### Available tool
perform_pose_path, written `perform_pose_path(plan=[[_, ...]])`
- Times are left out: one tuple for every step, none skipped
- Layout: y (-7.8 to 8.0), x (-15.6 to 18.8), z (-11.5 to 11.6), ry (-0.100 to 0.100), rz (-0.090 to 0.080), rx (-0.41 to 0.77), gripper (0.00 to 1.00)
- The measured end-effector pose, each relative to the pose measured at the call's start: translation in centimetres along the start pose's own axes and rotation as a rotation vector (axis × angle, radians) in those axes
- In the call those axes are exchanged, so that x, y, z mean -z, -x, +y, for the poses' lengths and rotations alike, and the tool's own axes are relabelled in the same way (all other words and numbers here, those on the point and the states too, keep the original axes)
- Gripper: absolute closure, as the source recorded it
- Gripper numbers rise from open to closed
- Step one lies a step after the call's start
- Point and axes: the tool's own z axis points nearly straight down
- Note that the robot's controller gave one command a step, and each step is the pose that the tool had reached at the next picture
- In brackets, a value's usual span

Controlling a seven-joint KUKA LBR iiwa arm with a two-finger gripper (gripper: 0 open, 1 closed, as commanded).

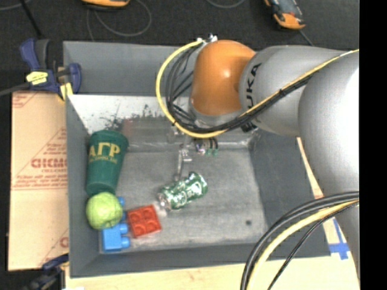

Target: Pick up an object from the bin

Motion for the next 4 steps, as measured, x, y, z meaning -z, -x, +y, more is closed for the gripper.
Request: perform_pose_path(plan=[[0.1,0.5,0.0,0.001,-0.007,-0.001,0.00],[-1.1,-1.2,-1.2,-0.002,-0.014,0.075,0.00],[-1.1,-4.9,-5.5,0.002,-0.004,0.121,0.00],[-5.8,-5.8,-6.7,-0.005,-0.013,0.293,1.00]])
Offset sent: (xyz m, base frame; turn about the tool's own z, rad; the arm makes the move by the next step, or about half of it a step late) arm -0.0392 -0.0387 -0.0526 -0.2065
